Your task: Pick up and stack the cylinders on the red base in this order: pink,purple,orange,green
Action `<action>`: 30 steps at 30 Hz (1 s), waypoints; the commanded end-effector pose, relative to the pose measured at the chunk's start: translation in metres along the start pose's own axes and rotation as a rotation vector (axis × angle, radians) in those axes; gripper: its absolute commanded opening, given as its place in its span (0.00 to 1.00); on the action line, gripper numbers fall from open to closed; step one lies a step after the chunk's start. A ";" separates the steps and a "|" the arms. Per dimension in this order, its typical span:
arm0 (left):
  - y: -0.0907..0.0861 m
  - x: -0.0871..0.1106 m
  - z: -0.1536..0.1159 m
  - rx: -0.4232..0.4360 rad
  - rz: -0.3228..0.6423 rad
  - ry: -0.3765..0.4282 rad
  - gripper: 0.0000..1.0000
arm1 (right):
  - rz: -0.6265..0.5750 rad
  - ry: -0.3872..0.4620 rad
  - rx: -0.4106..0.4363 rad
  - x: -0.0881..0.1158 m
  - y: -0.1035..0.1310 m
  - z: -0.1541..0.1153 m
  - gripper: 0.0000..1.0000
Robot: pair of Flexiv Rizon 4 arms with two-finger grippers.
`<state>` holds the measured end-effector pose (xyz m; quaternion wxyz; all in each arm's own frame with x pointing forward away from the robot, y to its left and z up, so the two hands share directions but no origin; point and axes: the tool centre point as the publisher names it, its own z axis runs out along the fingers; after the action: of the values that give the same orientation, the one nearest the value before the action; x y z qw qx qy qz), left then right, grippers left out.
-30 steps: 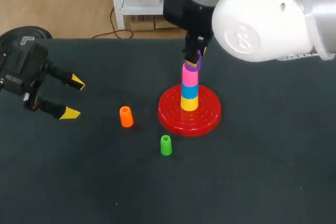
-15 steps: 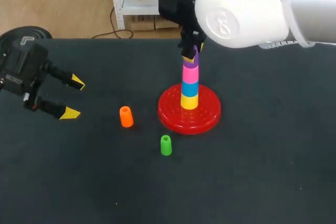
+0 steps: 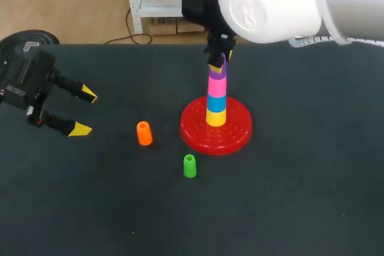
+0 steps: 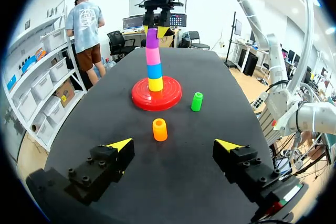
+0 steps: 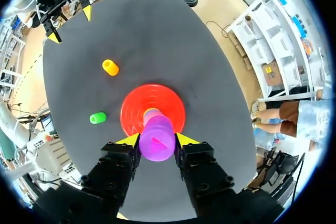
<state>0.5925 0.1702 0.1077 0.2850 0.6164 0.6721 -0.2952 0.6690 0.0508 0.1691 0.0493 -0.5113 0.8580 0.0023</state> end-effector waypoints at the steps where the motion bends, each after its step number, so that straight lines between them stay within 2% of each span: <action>1: 0.000 0.001 0.000 0.000 0.003 -0.002 1.00 | -0.003 0.000 -0.022 0.001 -0.004 0.004 0.00; 30: 0.000 0.001 0.000 0.000 0.003 -0.002 1.00 | -0.037 0.016 -0.082 0.000 -0.004 0.016 0.00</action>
<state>0.5925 0.1702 0.1077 0.2850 0.6164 0.6721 -0.2952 0.6718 0.0503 0.1609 0.0228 -0.5283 0.8482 0.0309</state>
